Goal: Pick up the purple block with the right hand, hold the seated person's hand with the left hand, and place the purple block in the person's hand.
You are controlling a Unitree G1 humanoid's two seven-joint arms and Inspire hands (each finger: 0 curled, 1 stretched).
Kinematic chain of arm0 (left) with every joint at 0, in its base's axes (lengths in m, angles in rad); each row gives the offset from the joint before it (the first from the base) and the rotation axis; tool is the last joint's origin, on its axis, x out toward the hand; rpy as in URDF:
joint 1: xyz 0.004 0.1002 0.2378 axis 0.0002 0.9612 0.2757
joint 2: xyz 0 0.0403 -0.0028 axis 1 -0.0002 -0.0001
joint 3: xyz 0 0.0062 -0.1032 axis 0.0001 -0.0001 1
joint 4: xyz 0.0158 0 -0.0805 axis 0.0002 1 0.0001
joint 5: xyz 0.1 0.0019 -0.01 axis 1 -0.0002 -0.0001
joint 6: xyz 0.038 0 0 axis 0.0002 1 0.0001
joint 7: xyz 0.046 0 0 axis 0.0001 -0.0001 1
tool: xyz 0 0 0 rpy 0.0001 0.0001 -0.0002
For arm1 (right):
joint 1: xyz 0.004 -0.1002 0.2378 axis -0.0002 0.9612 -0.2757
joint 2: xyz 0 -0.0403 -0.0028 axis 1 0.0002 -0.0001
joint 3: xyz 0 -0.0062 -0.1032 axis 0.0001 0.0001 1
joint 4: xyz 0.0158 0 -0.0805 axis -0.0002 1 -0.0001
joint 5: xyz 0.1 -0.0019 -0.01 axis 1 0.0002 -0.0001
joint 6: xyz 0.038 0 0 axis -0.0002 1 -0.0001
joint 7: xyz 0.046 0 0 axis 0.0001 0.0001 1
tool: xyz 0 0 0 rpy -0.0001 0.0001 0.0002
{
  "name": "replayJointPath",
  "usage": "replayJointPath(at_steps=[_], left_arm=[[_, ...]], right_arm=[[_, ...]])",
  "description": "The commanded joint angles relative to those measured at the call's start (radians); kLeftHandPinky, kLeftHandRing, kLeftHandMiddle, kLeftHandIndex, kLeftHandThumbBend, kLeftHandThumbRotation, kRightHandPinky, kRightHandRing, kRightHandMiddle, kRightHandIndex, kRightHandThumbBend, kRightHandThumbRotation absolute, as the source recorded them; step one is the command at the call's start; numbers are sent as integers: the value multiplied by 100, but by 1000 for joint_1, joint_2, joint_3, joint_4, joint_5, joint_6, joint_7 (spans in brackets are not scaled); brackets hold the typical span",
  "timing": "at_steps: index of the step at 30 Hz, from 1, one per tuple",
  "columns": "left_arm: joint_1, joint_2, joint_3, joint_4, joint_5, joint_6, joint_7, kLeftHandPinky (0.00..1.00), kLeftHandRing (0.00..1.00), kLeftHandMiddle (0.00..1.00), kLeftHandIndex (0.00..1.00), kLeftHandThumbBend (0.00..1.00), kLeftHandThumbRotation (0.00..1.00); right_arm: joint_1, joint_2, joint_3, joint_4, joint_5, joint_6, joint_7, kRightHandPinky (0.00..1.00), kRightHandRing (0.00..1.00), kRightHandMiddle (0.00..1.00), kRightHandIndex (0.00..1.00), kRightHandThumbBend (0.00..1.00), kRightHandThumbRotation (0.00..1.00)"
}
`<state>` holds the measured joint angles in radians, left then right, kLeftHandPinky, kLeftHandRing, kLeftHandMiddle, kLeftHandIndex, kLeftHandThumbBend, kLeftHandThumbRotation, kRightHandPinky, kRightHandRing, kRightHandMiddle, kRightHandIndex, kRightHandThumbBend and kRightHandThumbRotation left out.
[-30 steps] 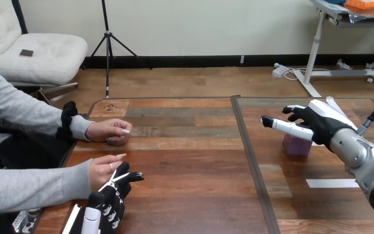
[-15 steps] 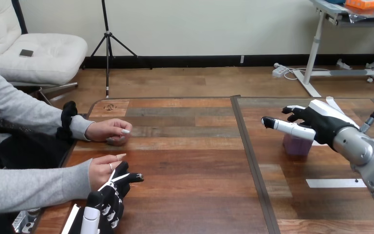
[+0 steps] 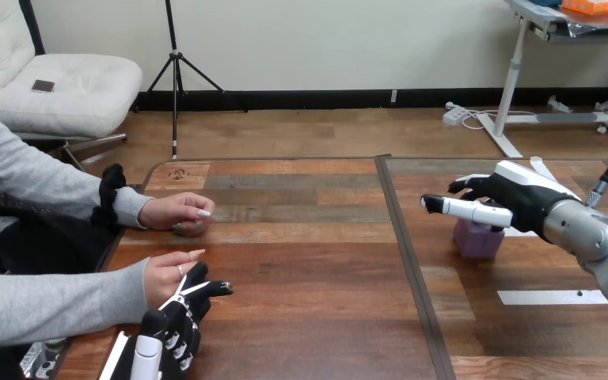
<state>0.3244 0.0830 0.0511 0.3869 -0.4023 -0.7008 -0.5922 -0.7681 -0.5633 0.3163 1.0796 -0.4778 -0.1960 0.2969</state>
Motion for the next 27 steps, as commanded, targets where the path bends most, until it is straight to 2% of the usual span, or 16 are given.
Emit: replayJointPath(at_steps=[1,14,17,21,27], left_arm=[[-9,-38,-6,-51,4,-19,6,100,100,98,70,71,100],[-10,-32,-13,-56,-1,-7,0,100,100,98,70,72,100],[-10,-34,-13,-56,2,-6,5,100,100,98,70,72,100],[-7,-35,-14,-63,8,-2,15,100,100,98,70,72,100],[-10,-32,-15,-61,17,-6,19,100,100,98,70,72,100]], right_arm=[[62,-11,27,-71,-9,28,73,68,80,86,88,93,100],[133,-77,1,-293,32,86,251,72,84,88,89,90,100],[149,-95,1,-357,30,115,290,72,84,88,89,90,100],[170,-120,-9,-443,51,150,364,72,84,89,89,88,100],[200,-152,-23,-566,70,212,442,72,84,89,88,86,100]])
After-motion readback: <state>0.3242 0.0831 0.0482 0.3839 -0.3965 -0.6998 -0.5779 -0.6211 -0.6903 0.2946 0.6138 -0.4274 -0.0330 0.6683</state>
